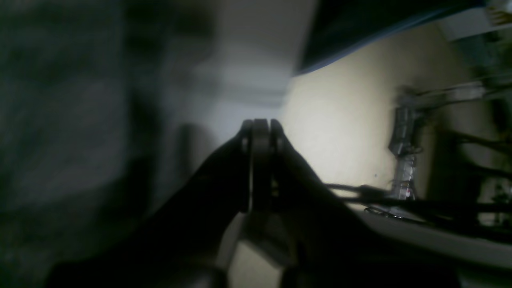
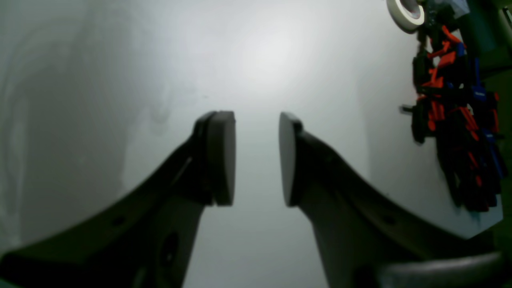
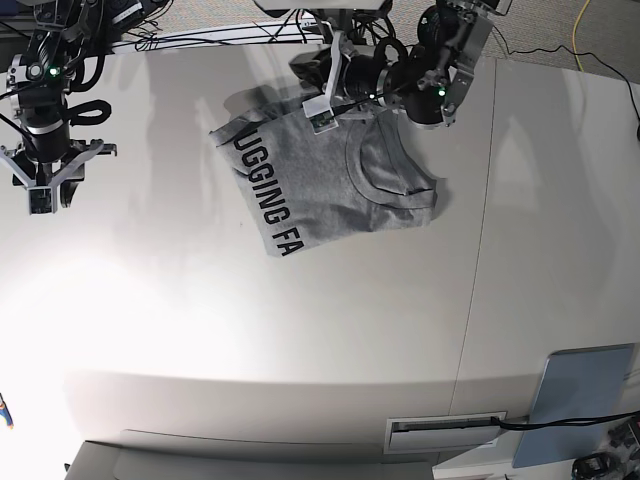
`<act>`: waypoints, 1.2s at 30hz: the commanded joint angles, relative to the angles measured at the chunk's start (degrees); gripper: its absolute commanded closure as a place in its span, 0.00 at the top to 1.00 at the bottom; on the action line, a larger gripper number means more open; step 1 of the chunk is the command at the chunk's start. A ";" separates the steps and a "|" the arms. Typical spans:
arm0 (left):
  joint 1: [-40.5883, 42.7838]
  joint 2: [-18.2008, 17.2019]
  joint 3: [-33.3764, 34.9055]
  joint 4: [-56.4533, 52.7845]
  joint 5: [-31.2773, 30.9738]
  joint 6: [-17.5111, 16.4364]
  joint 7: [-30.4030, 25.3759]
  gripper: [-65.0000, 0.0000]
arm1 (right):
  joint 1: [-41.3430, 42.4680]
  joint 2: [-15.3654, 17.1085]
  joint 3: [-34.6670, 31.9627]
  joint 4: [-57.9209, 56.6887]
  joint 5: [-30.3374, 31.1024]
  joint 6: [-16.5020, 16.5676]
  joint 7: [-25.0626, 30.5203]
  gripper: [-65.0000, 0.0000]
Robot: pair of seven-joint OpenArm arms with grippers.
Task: Fold the T-shirt properly
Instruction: 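Grasp opposite edges of the folded shirt with both grippers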
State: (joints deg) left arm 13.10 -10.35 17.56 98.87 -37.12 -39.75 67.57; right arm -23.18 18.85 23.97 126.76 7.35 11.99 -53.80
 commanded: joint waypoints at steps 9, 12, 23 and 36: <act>-0.37 -8.02 -0.22 -0.48 12.74 13.14 -9.53 0.00 | 0.20 0.83 0.09 0.04 7.76 4.15 3.45 0.16; -0.37 -11.61 -0.22 -0.48 14.71 17.03 -10.58 0.00 | 1.44 0.83 -1.95 -2.29 8.07 4.98 5.79 0.10; -0.37 -16.81 -3.13 -0.48 24.50 26.69 -16.65 0.00 | 16.74 -1.60 -18.03 -17.49 4.09 6.49 6.14 0.00; -2.45 -14.69 -14.10 -7.43 14.88 21.03 -25.70 0.00 | 31.76 -6.34 -32.89 -36.46 2.56 6.64 5.77 0.00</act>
State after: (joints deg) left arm 10.57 -24.84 3.22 91.79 -23.90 -18.87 38.83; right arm 7.33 12.19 -9.28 89.43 9.72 18.90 -49.23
